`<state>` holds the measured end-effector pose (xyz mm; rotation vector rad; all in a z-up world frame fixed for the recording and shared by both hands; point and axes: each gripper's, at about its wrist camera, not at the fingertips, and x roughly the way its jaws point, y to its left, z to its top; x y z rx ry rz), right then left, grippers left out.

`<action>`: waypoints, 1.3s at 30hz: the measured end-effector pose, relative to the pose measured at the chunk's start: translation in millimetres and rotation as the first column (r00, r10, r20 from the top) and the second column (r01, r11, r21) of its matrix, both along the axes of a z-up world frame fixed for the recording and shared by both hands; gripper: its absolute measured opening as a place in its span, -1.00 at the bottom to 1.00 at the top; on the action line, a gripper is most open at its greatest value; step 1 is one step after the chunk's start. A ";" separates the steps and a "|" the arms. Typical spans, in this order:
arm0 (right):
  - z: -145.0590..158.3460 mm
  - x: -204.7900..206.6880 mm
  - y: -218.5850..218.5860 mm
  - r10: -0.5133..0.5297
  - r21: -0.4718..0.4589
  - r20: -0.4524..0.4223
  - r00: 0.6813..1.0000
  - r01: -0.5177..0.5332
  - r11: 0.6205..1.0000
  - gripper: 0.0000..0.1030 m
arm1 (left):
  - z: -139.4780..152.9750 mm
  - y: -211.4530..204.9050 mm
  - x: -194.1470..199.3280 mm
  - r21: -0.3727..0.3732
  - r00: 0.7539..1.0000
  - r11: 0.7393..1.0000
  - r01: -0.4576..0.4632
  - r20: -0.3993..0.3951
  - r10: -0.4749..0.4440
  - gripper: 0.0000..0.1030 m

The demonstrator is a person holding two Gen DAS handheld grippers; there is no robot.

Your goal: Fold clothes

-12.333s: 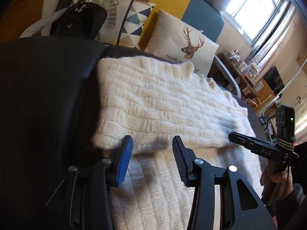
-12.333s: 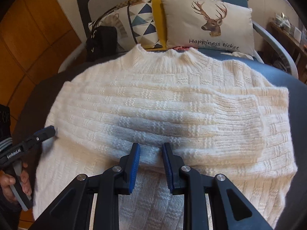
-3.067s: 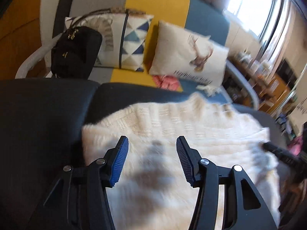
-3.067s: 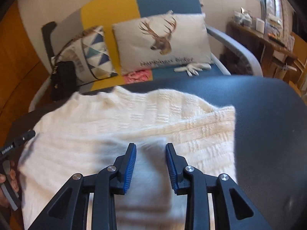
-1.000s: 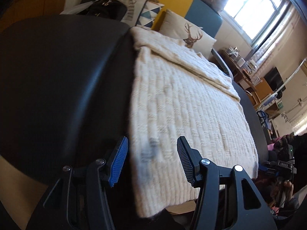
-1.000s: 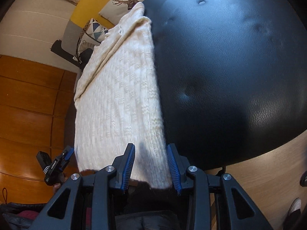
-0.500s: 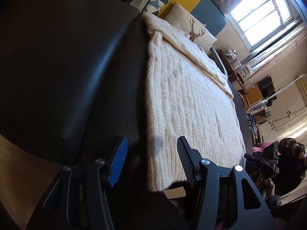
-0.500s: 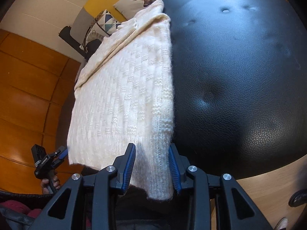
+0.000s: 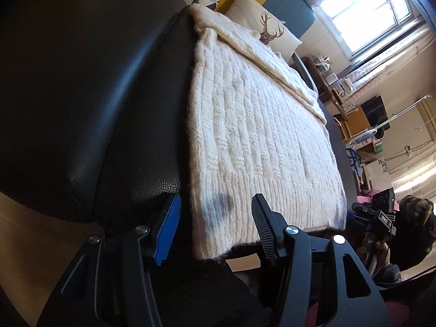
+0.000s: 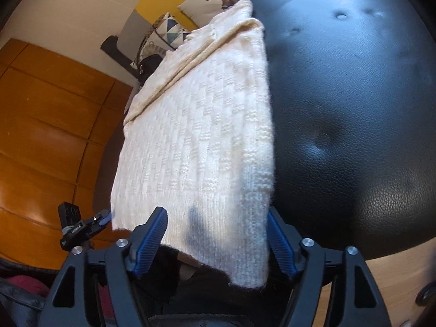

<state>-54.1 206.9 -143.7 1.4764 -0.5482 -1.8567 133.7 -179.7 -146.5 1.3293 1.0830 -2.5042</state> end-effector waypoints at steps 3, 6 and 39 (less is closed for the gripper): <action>-0.6 -2.0 -0.5 -0.010 -0.017 0.020 1.000 0.010 1.000 0.46 | -1.3 3.5 -2.5 0.013 1.000 1.000 -0.010 0.002 0.010 0.10; -0.1 -2.4 -2.8 -0.004 -0.014 0.016 1.000 0.004 1.000 0.40 | -2.5 4.5 -3.1 0.026 1.000 0.999 -0.024 -0.003 0.024 0.10; -2.0 2.8 10.1 0.040 0.108 0.035 0.999 -0.043 0.993 -0.44 | 5.9 14.7 -11.6 -0.179 0.998 0.984 -0.004 0.061 0.015 -0.76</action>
